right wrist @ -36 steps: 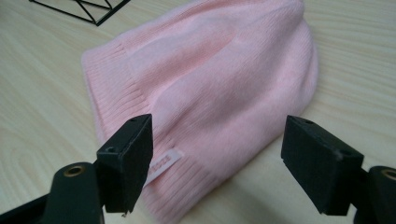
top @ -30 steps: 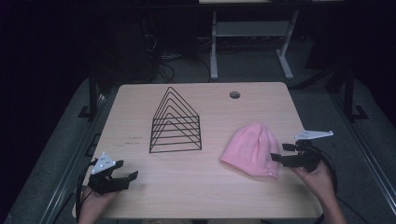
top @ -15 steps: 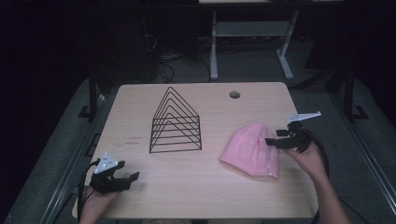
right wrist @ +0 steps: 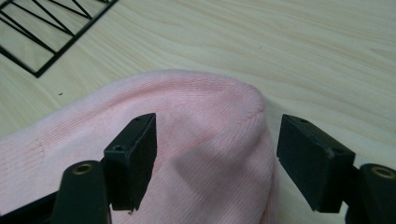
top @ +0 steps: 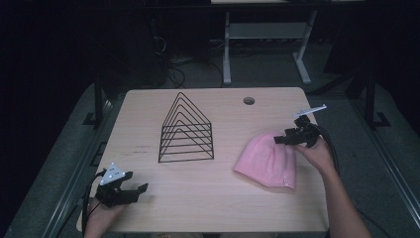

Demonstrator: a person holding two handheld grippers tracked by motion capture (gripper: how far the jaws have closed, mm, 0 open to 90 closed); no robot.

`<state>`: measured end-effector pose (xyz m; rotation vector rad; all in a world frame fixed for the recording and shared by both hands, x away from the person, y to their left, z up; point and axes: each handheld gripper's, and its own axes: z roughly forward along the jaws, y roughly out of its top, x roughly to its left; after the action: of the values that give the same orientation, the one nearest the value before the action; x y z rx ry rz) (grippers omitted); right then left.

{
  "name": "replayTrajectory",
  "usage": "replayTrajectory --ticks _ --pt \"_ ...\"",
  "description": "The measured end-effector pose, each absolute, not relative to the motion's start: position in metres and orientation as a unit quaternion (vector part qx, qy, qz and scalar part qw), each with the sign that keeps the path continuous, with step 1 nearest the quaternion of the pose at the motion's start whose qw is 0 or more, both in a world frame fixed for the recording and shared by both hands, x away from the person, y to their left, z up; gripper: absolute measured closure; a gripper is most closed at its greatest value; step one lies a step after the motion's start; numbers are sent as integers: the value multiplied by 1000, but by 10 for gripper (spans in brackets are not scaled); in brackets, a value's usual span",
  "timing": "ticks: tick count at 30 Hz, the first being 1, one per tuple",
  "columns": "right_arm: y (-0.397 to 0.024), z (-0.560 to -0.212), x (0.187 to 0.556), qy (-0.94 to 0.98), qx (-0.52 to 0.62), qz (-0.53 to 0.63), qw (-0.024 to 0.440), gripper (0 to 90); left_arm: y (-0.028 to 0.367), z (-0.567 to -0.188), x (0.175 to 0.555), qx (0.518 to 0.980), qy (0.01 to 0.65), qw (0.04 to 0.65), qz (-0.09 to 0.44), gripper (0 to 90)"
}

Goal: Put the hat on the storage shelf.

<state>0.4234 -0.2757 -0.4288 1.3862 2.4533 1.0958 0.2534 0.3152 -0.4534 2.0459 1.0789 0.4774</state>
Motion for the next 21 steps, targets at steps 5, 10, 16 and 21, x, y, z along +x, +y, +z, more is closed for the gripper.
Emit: replayTrajectory --ticks 5,10,16,21 --pt "-274 -433 436 809 464 357 50 302 315 -453 253 803 421 378 187 239" --pt "-271 -440 447 811 470 346 37 321 315 -454 253 800 424 382 186 239" --pt "-268 -451 455 817 470 332 27 377 314 -454 253 801 423 380 187 239" --pt "-268 -456 457 814 476 333 19 383 315 -454 252 804 421 376 186 239"
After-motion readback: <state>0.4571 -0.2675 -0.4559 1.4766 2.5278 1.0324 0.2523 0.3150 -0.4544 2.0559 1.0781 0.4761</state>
